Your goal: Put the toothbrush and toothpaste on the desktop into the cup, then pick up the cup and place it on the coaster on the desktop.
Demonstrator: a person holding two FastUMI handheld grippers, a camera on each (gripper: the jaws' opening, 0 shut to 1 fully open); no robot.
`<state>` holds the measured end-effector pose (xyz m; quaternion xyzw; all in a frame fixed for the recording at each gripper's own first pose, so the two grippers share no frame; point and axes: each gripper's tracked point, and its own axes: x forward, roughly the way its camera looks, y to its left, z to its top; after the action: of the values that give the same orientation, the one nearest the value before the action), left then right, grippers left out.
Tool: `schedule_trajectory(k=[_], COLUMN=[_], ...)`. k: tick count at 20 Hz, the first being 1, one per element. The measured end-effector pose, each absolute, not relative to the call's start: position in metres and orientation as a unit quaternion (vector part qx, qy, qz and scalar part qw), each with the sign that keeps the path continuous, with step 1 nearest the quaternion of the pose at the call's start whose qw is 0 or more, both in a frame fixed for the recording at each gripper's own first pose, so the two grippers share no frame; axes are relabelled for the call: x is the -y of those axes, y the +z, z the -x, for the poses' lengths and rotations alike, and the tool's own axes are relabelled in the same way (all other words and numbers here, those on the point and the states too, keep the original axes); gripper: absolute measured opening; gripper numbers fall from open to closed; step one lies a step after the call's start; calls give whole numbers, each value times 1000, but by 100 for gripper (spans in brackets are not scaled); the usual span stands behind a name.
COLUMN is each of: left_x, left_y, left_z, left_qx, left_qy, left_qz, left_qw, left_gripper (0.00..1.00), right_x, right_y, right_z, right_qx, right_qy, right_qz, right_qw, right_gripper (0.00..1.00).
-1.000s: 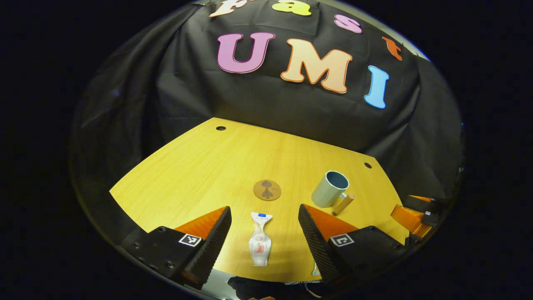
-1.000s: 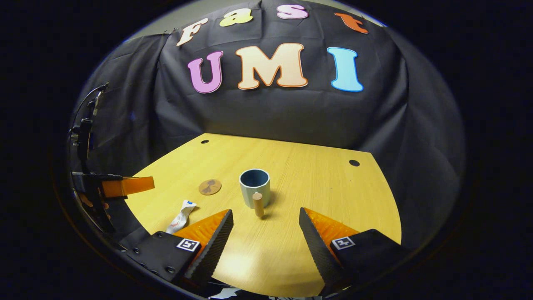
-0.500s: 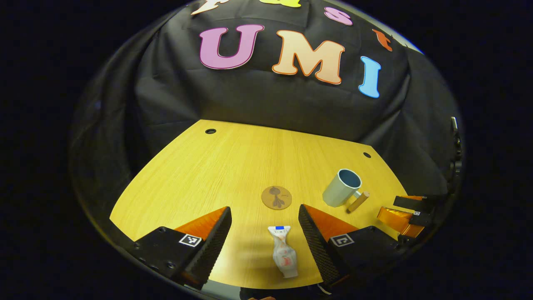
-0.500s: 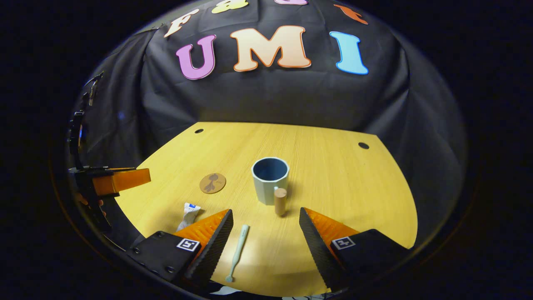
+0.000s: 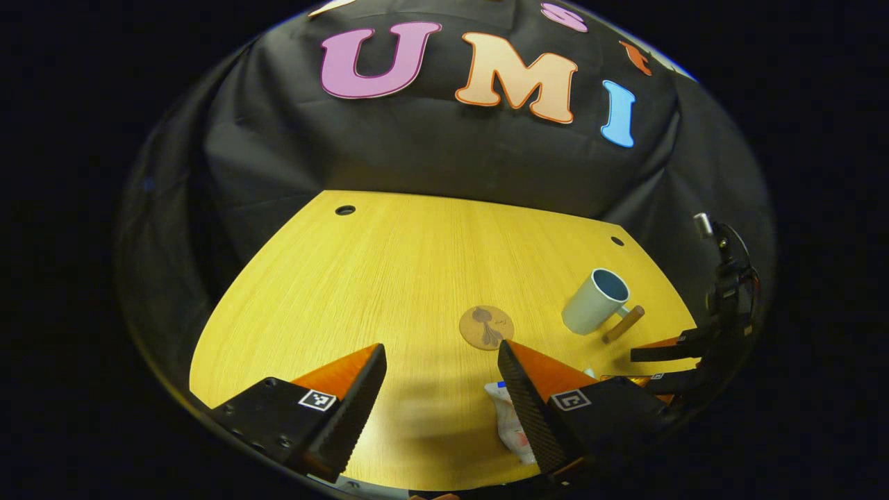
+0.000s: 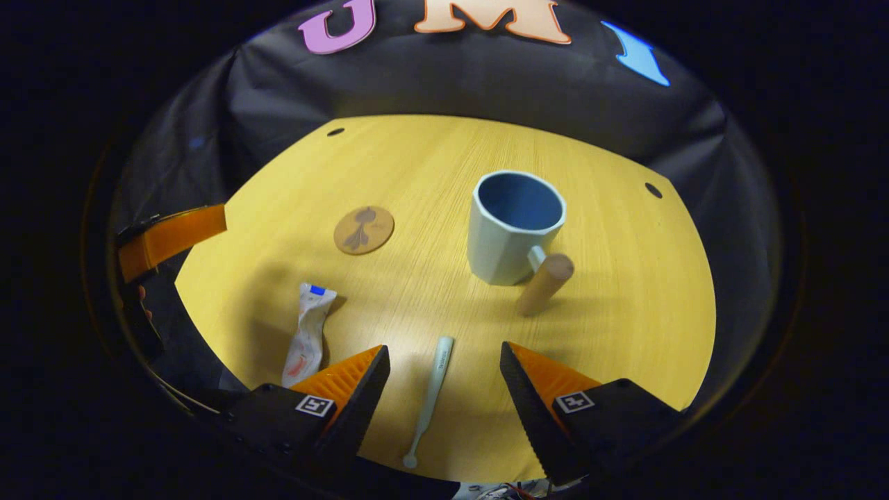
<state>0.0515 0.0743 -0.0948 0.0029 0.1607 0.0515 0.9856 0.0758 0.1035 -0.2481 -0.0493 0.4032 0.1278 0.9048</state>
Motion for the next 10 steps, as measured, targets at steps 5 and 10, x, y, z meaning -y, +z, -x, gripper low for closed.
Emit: schedule_trajectory(k=[5, 10], left_x=[-88, -114], left_y=[-103, -114], left_z=[-55, -54], left_qx=[-172, -184], left_qy=[56, 78], left_qz=[22, 48], left_qw=[983, 979], left_gripper=[96, 96], right_x=[-108, -115], right_y=[-264, -274], right_z=[-81, -88], right_qx=[-466, -497], right_qy=[113, 102], right_qz=[44, 42], right_qw=[876, 861], right_gripper=[99, 82])
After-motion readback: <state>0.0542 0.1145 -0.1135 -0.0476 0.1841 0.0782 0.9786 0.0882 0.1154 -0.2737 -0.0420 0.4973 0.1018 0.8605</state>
